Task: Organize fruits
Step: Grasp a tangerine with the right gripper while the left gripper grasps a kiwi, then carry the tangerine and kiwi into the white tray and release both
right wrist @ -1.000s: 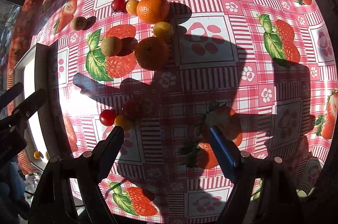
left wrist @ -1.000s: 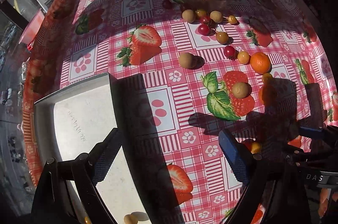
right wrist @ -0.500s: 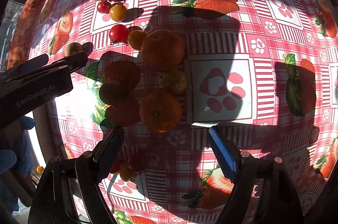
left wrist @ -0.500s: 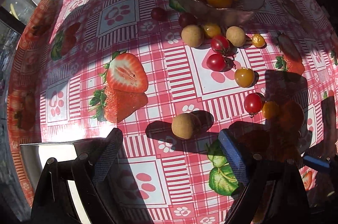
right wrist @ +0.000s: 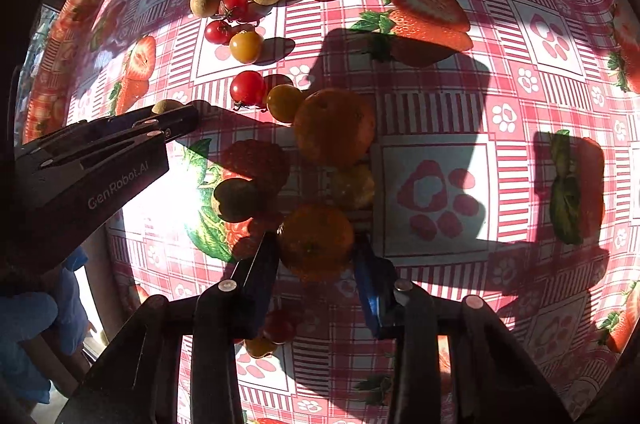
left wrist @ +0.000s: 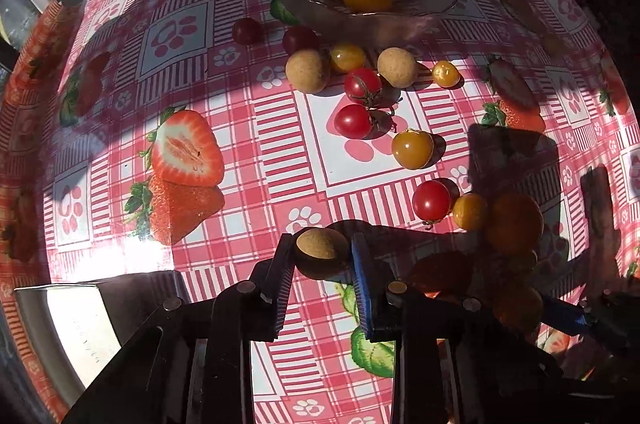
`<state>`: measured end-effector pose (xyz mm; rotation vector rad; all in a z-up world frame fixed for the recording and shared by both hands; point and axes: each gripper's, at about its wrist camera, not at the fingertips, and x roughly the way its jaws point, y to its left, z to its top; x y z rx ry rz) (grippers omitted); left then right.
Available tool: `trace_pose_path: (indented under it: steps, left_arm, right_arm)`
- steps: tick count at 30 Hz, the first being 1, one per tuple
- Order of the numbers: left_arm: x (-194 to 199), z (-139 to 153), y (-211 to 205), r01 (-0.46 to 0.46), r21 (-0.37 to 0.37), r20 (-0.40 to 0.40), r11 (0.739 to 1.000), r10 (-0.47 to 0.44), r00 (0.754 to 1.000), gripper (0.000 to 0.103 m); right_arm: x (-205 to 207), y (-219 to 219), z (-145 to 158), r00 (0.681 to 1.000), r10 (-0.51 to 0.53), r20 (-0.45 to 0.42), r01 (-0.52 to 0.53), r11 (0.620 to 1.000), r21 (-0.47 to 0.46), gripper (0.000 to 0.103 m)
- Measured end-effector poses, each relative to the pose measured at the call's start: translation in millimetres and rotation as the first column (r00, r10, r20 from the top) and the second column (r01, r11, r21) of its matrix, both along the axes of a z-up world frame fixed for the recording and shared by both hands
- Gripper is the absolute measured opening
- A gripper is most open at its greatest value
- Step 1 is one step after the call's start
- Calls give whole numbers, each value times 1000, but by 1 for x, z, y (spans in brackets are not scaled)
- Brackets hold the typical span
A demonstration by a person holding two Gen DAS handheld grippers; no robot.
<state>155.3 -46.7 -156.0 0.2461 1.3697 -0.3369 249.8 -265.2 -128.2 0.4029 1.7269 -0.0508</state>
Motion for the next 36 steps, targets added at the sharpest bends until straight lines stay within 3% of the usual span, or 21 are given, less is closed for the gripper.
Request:
trace_pose_path:
  steps: [11, 15, 20, 29, 36]
  left_arm:
    - [-44, 35, 39, -50, -79, 19, 996, 51, 998, 29]
    - [-58, 52, 71, -105, -96, 25, 990, 108, 994, 29]
    - [-81, 61, 111, -187, -95, 30, 978, 190, 981, 29]
    - [-117, 63, 199, -346, -51, 51, 937, 349, 936, 29]
    - [-138, 43, 257, -449, 9, 40, 894, 448, 893, 29]
  right_arm:
    - [-1, 19, 29, 1000, 13, 29, -13, 999, 31, 40]
    - [4, 38, 29, 998, 45, 36, -47, 998, 42, 40]
    - [-10, 57, 50, 994, 101, 47, -104, 993, 61, 40]
    - [10, 139, 66, 961, 260, 91, -269, 958, 100, 40]
    - [25, 213, 66, 915, 386, 119, -400, 907, 129, 40]
